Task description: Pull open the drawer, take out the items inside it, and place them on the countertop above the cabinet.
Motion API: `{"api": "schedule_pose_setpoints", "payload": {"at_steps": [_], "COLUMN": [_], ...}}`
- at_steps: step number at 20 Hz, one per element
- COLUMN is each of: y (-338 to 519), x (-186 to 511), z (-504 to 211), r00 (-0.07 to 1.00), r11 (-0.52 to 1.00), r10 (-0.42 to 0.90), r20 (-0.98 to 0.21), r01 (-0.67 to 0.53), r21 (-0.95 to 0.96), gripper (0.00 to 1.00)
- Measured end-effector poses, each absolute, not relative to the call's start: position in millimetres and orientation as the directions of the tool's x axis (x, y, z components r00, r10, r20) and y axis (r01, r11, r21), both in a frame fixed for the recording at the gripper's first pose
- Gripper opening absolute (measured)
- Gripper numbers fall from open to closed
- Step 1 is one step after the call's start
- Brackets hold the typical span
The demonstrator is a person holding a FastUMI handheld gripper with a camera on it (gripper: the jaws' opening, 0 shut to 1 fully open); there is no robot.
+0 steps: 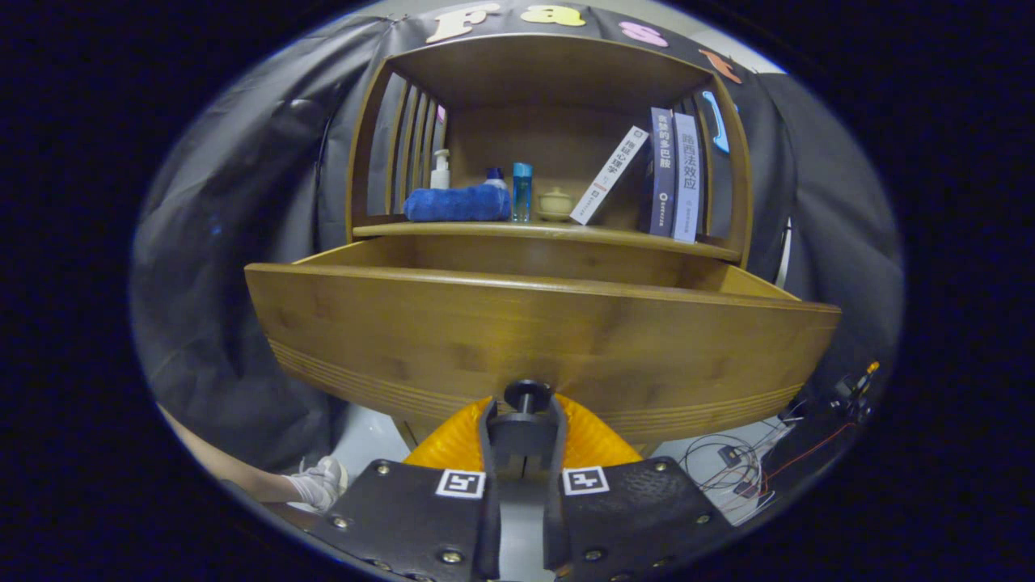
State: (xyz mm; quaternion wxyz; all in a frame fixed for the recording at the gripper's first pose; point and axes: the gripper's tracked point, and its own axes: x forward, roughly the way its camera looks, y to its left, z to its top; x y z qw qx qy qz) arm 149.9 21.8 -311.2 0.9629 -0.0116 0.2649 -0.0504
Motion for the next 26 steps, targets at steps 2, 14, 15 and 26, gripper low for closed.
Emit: {"api": "schedule_pose_setpoints", "payload": {"at_steps": [2, 14, 15, 26], "y": [22.8, 28.0, 28.9, 32.8], "x": [142.4, 114.1, 109.5, 89.6], "z": [-309.3, -310.6, -311.5, -229.5], "r00": [0.852, 0.836, 0.833, 0.9], "r11": [0.995, 0.997, 0.998, 0.999], "r10": [-0.096, -0.074, -0.068, -0.033], "r20": [-0.515, -0.544, -0.55, -0.435], "r01": [0.08, 0.055, 0.055, 0.041], "r21": [-0.053, -0.052, -0.04, 0.008], "gripper": [0.21, 0.33, 0.38, 0.53]}}
